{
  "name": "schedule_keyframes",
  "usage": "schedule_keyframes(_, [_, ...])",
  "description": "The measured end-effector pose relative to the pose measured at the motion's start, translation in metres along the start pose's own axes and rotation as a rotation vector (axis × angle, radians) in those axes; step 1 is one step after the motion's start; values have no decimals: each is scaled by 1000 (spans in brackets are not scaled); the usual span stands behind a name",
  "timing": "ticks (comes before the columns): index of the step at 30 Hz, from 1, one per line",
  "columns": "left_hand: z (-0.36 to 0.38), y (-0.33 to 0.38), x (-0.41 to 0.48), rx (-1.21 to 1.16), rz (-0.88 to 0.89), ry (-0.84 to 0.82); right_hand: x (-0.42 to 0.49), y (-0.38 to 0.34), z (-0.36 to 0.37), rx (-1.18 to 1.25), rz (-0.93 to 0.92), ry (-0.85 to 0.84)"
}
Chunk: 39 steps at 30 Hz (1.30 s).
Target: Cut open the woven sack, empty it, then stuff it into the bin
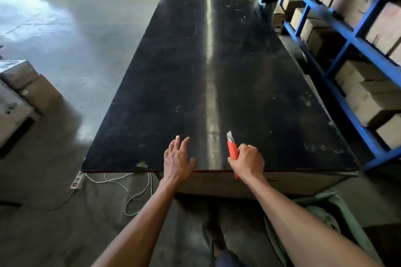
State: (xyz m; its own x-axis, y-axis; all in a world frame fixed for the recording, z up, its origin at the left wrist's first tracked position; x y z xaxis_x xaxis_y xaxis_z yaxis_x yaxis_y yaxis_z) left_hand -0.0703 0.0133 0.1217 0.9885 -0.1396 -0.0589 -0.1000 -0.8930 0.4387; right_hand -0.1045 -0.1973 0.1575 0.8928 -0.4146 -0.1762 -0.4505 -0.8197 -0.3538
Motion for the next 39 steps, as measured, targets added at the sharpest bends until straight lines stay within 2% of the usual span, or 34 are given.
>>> schedule_keyframes(9, [64, -33, 110, 58, -83, -190, 129, 4, 39, -110, 143, -145])
schedule_keyframes(17, [118, -40, 135, 81, -101, -309, 174, 8, 83, -144, 193, -222])
schedule_keyframes(30, [117, -44, 131, 109, -98, -343, 172, 10, 96, -158, 190, -214])
schedule_keyframes(39, [66, -25, 77, 108, -21, -278, 94, 5, 59, -180, 20, -98])
Point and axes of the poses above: each hand's wrist, its own x-axis towards the middle knuckle, its own z-axis out of the palm, y = z × x, the point moved 4 cm from there along x, towards the middle knuckle, and after that the axes turned 4 degrees about z, right-handed, at the moved point
